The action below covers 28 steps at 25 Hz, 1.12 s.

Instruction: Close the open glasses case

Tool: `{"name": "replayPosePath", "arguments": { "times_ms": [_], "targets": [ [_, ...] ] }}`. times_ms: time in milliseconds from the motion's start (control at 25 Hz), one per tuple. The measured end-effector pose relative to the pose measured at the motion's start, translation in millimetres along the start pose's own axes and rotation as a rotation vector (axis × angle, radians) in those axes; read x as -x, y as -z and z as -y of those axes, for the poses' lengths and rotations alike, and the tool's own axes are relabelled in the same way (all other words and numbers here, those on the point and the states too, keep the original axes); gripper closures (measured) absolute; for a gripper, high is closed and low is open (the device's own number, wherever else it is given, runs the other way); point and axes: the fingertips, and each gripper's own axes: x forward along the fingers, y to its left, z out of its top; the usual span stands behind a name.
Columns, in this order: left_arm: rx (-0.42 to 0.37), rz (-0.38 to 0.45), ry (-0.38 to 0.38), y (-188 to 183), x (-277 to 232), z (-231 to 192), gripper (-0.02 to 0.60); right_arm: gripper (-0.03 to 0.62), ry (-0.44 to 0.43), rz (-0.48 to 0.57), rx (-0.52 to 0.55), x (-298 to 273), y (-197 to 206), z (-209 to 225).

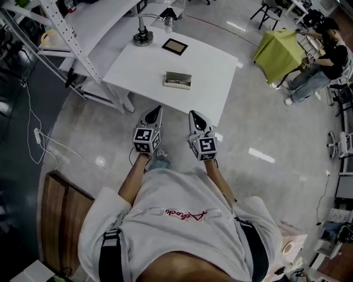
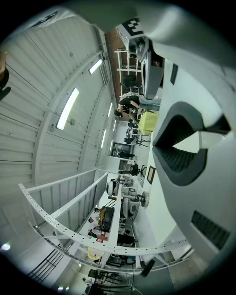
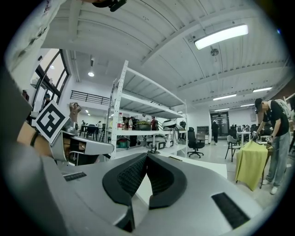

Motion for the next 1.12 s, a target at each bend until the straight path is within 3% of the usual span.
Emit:
{"name": "replayPosePath", "arguments": {
  "times_ms": [560, 1120],
  "targets": [
    [0.016, -0.006, 0.033, -21, -63, -78, 0.551, 0.568, 0.022, -0.007, 0.023, -106, -16, 8],
    [0.010, -0.065, 0.067, -6, -92, -94, 0.551, 0.568, 0.074, -0.067, -0.022, -123, 14, 27]
  ]
}}
